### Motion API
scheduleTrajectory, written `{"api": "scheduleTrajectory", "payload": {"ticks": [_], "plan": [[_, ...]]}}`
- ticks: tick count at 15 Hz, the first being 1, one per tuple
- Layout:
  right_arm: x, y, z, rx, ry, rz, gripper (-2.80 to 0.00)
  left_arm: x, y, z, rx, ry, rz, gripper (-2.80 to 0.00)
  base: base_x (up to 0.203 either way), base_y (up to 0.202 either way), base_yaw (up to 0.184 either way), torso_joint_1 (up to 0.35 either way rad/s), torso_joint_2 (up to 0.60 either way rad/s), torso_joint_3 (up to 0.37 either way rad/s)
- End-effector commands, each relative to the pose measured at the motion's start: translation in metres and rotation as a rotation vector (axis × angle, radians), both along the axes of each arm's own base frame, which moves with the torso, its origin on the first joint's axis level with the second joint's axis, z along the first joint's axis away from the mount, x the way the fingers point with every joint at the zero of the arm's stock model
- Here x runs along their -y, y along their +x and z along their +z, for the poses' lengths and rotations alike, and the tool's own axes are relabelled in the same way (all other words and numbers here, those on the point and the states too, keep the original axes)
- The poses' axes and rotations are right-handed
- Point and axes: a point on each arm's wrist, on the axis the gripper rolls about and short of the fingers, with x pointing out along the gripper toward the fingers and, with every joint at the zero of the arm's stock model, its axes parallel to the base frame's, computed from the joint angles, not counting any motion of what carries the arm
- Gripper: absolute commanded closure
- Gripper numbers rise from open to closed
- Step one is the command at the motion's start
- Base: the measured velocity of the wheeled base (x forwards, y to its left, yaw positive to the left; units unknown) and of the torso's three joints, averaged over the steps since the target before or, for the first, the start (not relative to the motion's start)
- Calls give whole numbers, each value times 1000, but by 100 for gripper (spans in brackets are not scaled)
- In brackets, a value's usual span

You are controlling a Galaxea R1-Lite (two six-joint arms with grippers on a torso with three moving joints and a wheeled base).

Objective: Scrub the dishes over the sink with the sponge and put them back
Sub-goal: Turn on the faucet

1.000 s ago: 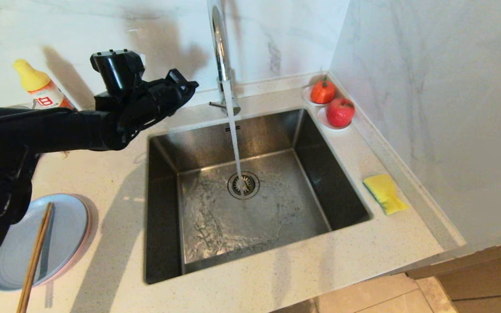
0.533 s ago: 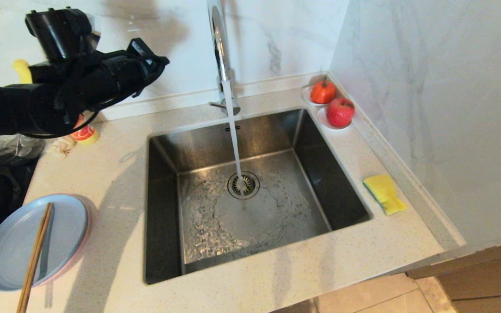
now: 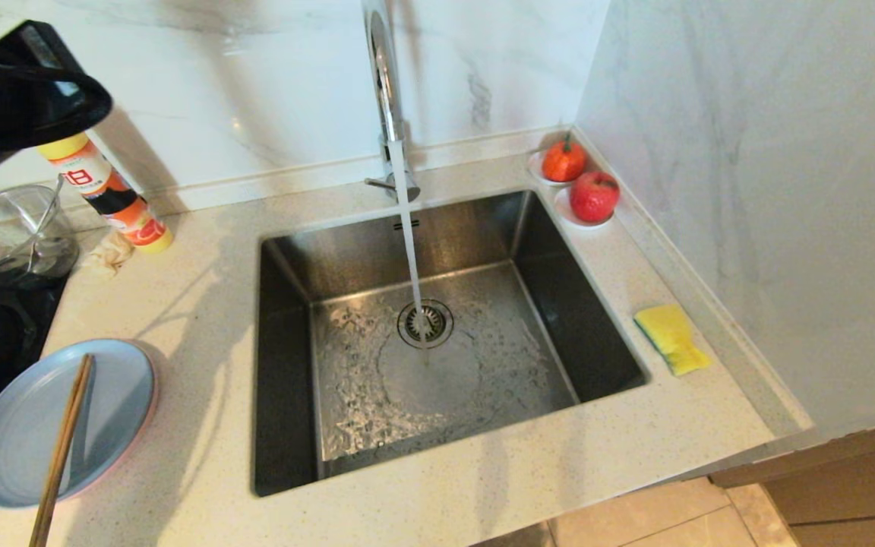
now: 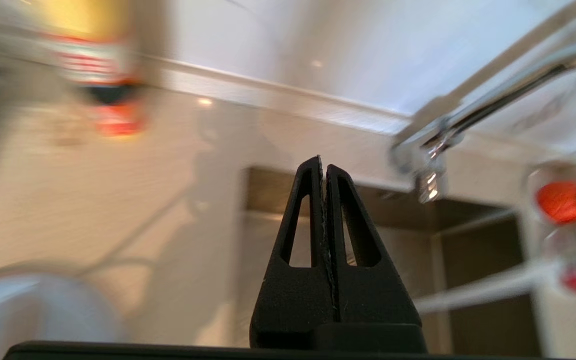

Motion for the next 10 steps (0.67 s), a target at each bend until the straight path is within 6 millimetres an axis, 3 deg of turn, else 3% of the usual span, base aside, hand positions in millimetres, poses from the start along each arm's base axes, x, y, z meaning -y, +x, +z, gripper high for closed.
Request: {"api": "scheduleTrajectory", "payload": {"ticks": [1,6,8,10], "plan": [[0,0,0,-1,-1,0,0,-14,-95,18,91,38,24,0,0,0,0,0,0,0],[0,0,0,-1,-1,0,0,-31,-209,-23,-23,115,55,0,0,0,0,0,0,0],[0,0,0,-1,-1,0,0,-36,-233,-50,-137,143,132,0,0,0,0,0,0,0],[0,0,0,-2,-1,0,0,-38,-241,-82,-242,169,185,0,0,0,0,0,0,0]]}}
